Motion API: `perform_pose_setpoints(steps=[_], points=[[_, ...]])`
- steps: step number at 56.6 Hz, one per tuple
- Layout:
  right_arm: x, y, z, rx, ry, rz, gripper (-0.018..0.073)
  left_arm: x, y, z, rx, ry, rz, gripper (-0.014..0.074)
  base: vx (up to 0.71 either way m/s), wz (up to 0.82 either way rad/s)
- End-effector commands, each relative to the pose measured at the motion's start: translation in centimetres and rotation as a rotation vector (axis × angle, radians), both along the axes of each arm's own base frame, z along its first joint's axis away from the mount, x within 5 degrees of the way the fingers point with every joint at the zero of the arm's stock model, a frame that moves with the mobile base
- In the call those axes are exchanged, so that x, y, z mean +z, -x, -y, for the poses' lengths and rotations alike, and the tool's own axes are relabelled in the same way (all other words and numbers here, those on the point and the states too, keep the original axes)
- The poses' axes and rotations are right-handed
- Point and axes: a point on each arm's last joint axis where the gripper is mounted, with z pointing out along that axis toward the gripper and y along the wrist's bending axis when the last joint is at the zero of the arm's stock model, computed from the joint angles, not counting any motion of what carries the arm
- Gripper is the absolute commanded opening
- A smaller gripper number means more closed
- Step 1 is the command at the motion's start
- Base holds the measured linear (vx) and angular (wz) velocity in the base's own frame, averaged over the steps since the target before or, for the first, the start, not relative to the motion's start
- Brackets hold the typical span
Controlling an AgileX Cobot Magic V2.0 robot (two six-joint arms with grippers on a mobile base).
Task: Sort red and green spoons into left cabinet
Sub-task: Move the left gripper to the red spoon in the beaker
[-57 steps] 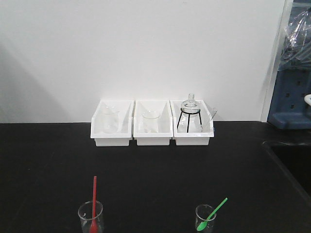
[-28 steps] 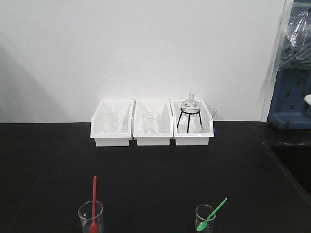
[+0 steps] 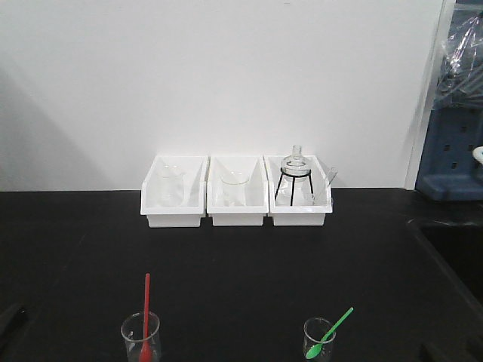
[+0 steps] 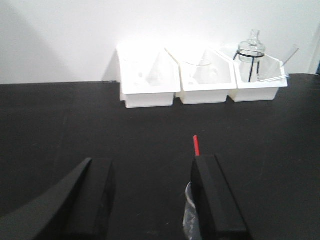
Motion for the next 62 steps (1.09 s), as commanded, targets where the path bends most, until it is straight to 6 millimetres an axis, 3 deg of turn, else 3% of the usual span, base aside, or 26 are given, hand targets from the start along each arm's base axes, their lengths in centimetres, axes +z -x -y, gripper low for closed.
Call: perform_pose_setpoints(steps=[1, 19, 32, 47, 62], points=[[1.1, -1.0, -0.7, 0.076, -0.039, 0.119, 0.0477, 2.0, -2.6, 1.2, -0.064, 0.053, 0.131, 0.0475, 0.00, 0.00], [-0.7, -2.1, -0.9, 0.092, -0.065, 0.065, 0.0477, 1.2, -10.4, 4.2, -0.209, 0.073, 0.074, 0.0475, 0.00, 0.00], [-0.8, -2.1, -0.9, 0.091, -0.066, 0.061, 0.0477, -0.1, -14.7, 6.1, -0.281, 0.087, 0.053, 0.0475, 0.00, 0.00], [-0.8, -2.2, -0.8, 0.085, -0.068, 0.062, 0.0477, -2.4, -18.0, 8.2, -0.314, 0.087, 0.010, 0.0475, 0.00, 0.00], [-0.8, -2.2, -0.6, 0.057, -0.084, 0.063, 0.0477, -5.4, -19.3, 8.5, -0.311, 0.081, -0.059, 0.0475, 0.00, 0.00]])
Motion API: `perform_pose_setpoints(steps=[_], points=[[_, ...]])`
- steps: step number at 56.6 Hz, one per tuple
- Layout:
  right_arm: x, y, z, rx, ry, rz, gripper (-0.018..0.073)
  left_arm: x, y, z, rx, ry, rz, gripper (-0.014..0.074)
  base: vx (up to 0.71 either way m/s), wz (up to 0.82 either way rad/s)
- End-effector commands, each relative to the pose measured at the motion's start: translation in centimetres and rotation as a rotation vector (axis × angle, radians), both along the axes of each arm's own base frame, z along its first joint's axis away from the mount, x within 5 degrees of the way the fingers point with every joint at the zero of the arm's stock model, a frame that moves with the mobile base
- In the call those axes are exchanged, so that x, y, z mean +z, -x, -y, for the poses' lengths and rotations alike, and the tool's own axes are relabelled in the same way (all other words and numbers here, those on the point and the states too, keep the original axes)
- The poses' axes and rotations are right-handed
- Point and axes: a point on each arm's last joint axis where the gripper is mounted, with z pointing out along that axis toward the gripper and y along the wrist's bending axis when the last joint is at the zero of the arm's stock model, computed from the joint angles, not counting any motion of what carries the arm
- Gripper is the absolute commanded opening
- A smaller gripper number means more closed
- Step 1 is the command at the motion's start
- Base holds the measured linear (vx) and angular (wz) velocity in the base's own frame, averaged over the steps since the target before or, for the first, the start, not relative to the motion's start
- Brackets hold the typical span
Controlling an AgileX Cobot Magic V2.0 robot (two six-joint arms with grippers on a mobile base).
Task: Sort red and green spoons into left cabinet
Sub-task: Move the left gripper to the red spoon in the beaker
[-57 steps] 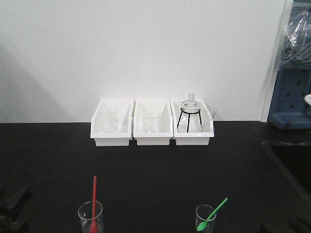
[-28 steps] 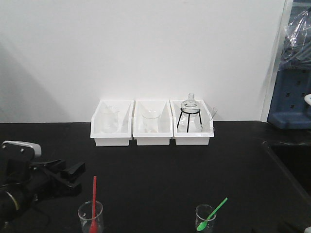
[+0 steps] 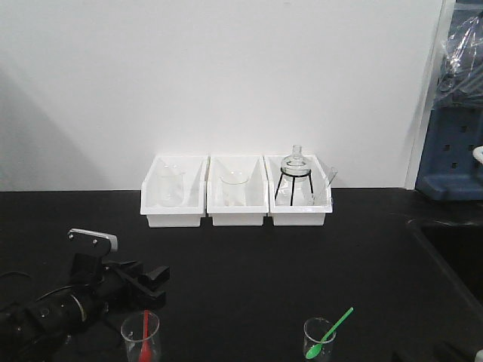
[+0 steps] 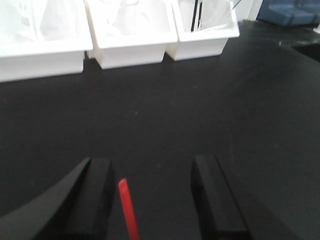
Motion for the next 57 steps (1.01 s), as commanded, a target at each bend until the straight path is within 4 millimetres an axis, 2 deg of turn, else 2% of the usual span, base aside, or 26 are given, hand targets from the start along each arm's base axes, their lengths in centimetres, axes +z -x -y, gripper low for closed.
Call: perform_pose_setpoints(steps=[1, 13, 28, 41, 57], points=[[1.6, -0.5, 0.0, -0.001, -0.034, 0.115, 0.0477, 2.3, -0.4, 0.5, -0.013, 0.072, 0.100, 0.0475, 0.00, 0.00], [1.6, -0.5, 0.0, -0.001, -0.034, 0.115, 0.0477, 0.7, -0.7, 0.5, -0.014, 0.066, 0.064, 0.0475, 0.00, 0.00], [1.7, -0.7, 0.0, 0.002, -0.029, 0.114, 0.0477, 0.9, -0.7, 0.7, -0.024, 0.085, 0.087, 0.0457, 0.00, 0.00], [2.4, -3.0, -0.6, 0.080, 0.034, 0.124, 0.0477, 1.0, -0.7, 0.7, -0.028, 0.093, 0.098, 0.0370, 0.00, 0.00], [1.4, -5.6, -1.0, 0.109, -0.010, 0.138, 0.0477, 1.0, -0.7, 0.7, -0.028, 0.091, 0.098, 0.0235, 0.00, 0.00]])
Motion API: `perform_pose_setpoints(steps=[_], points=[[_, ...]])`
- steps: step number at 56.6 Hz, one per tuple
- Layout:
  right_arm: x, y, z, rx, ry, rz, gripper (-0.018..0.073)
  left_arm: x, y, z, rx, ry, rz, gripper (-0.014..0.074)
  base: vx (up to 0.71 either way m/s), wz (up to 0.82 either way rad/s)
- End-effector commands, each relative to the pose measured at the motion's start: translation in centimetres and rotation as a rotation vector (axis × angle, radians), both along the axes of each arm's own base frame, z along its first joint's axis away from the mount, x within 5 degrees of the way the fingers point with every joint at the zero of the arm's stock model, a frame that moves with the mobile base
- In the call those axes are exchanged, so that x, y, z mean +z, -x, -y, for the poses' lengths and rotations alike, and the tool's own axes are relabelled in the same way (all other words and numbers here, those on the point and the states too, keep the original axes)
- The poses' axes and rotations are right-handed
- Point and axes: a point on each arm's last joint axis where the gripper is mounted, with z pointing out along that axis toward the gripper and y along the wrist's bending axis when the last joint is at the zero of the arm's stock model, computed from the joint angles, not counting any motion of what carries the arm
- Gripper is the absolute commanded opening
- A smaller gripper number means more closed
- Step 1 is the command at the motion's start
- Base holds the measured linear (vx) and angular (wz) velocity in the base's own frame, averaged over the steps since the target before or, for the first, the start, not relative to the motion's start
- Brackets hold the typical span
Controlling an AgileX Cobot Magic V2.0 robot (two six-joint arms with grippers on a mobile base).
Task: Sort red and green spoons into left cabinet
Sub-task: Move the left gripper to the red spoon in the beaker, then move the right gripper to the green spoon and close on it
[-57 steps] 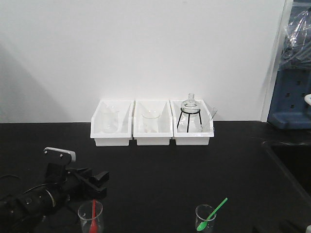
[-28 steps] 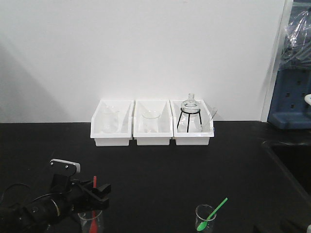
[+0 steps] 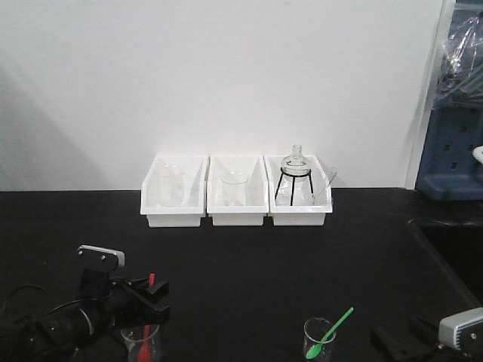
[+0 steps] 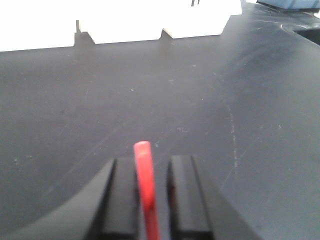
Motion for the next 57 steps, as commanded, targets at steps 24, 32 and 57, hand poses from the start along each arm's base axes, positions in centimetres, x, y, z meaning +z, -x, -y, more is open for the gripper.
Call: perform_pose_setpoints(steps=[24, 32, 57], points=[[0.4, -3.8, -1.2, 0.129, -0.085, 0.179, 0.0477, 3.6, -0.4, 0.3, -0.004, 0.085, 0.131, 0.0199, 0.00, 0.00], [0.2, -5.2, -1.2, 0.131, -0.085, 0.188, 0.0477, 3.6, -0.4, 0.3, -0.004, 0.084, 0.131, 0.0199, 0.00, 0.00], [-1.9, -8.0, -1.3, 0.131, -0.146, 0.141, 0.0477, 3.6, -0.4, 0.3, -0.004, 0.084, 0.131, 0.0199, 0.00, 0.00]])
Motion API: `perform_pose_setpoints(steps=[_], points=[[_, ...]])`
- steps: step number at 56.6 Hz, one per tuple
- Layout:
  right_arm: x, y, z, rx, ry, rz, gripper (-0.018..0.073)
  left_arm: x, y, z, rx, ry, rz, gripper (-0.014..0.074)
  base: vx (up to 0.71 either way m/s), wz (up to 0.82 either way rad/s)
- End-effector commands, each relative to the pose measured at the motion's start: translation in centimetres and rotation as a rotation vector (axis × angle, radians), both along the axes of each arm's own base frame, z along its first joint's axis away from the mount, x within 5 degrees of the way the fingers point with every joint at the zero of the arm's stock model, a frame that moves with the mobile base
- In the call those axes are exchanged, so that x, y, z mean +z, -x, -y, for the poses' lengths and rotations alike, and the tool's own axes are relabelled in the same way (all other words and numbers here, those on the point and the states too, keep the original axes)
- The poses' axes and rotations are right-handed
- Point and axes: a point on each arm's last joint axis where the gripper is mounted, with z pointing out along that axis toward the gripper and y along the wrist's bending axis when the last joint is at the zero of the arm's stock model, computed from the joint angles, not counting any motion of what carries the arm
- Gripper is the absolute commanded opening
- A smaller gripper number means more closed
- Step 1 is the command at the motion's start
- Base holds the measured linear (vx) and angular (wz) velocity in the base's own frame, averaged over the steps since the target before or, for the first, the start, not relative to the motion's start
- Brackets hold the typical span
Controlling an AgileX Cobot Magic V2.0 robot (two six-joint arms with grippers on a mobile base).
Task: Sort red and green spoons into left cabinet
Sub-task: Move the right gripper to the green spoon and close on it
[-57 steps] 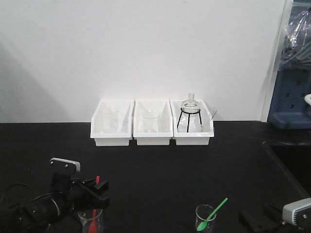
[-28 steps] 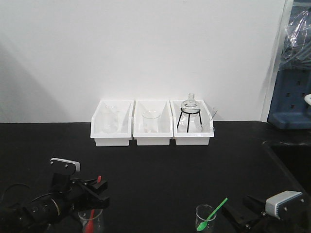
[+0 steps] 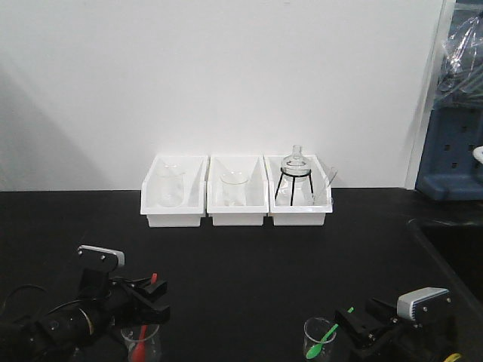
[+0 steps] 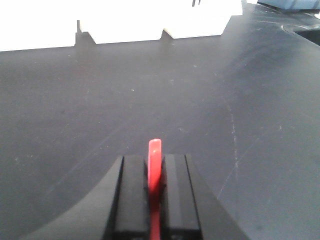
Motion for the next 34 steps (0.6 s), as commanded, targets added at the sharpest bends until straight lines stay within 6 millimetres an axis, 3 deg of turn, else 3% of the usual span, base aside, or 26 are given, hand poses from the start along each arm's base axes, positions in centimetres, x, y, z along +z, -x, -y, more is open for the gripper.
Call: perform_pose_setpoints(steps=[1, 20, 34], points=[[2.0, -0.8, -0.2, 0.016, -0.057, 0.128, 0.0477, 3.6, -0.4, 0.4, -0.007, 0.082, 0.132, 0.0199, 0.00, 0.00], [1.2, -2.3, -0.4, 0.034, -0.073, 0.115, 0.0459, 3.6, -0.4, 0.4, -0.009, 0.076, 0.136, 0.0199, 0.00, 0.00], [0.6, -2.5, -0.5, 0.044, -0.089, 0.077, 0.0325, 3.6, -0.4, 0.4, -0.009, 0.076, 0.136, 0.0199, 0.00, 0.00]])
